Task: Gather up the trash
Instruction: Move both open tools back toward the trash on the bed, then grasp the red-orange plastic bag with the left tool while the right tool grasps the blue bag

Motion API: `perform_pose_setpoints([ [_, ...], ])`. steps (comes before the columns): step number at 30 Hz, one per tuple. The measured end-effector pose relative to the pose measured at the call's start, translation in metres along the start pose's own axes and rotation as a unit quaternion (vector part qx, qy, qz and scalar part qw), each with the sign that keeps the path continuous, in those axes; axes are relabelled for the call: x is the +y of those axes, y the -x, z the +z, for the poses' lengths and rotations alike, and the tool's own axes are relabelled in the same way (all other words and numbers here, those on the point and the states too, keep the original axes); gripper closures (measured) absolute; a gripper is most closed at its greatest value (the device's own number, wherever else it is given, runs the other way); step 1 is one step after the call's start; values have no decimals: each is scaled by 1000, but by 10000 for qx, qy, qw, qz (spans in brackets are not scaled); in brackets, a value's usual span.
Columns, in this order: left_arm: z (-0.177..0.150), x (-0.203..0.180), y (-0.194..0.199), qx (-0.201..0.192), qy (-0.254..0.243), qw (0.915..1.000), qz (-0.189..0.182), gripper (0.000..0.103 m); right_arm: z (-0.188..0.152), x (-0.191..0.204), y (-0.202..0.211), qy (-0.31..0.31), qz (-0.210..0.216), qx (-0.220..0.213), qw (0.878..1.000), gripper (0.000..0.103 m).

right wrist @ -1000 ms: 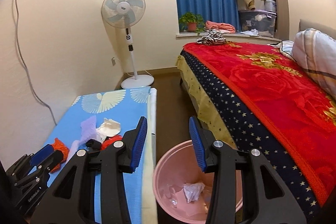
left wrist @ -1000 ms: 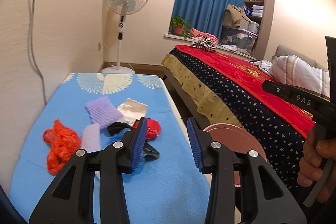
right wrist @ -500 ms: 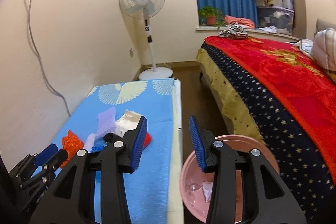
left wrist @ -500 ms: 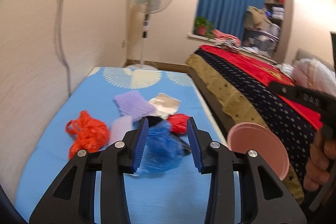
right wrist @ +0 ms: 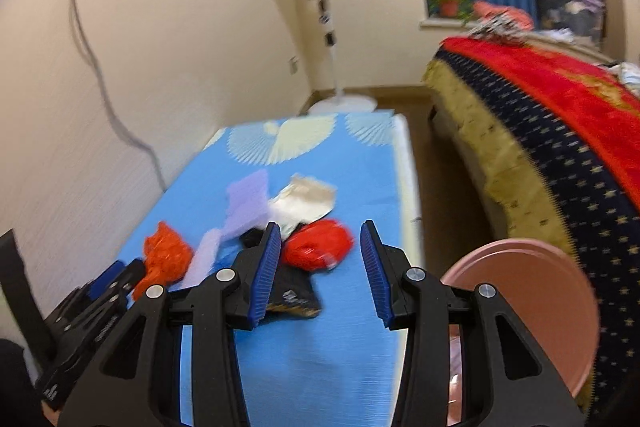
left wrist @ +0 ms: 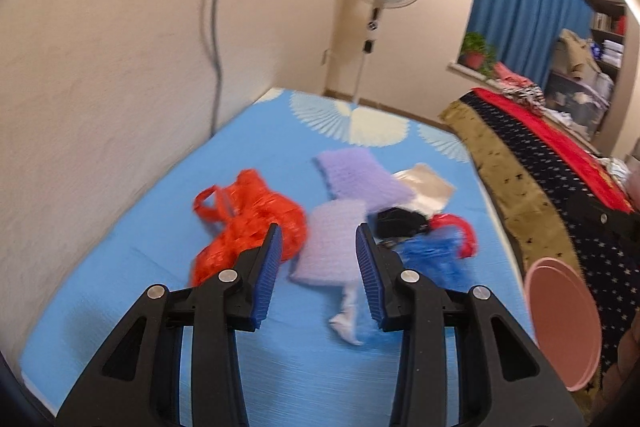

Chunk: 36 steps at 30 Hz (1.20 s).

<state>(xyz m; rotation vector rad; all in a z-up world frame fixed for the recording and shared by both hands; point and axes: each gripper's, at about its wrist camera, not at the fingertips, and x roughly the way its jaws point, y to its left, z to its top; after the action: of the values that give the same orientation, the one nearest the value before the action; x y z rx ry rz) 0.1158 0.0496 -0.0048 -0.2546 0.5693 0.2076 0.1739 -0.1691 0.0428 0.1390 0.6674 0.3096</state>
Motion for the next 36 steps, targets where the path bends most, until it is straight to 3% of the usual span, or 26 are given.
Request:
perform_pose_setpoints([
  [5,-4,14,-14,134,87,9993,348,55,-10,25,-31,209,389,396,9982,60],
  [9,-7,30,-25,297,288,9976,560,55,-21,42,-55,458,546,839,9939,59],
  [16,-7,35,-43,521,417,9970,381,55,-33,54,-74,680,555,1263,9881,60],
  [18,-10,39,-50,638,460,9962,386,55,-35,55,-79,725,577,1391,9859,64],
  [20,-11,42,-54,693,551,9953,379,55,-36,58,-81,780,624,1436,9846,80],
  [21,-11,43,-54,704,576,9951,378,61,-36,61,-81,822,680,1462,9835,84],
  [22,-11,44,-54,702,582,9951,372,74,-35,63,-80,858,717,1470,9828,92],
  [25,-11,41,-52,691,515,9957,333,83,-33,67,-75,909,785,1387,9830,97],
  [36,-3,36,-22,329,413,9983,265,90,-12,62,-25,758,526,602,9939,98],
])
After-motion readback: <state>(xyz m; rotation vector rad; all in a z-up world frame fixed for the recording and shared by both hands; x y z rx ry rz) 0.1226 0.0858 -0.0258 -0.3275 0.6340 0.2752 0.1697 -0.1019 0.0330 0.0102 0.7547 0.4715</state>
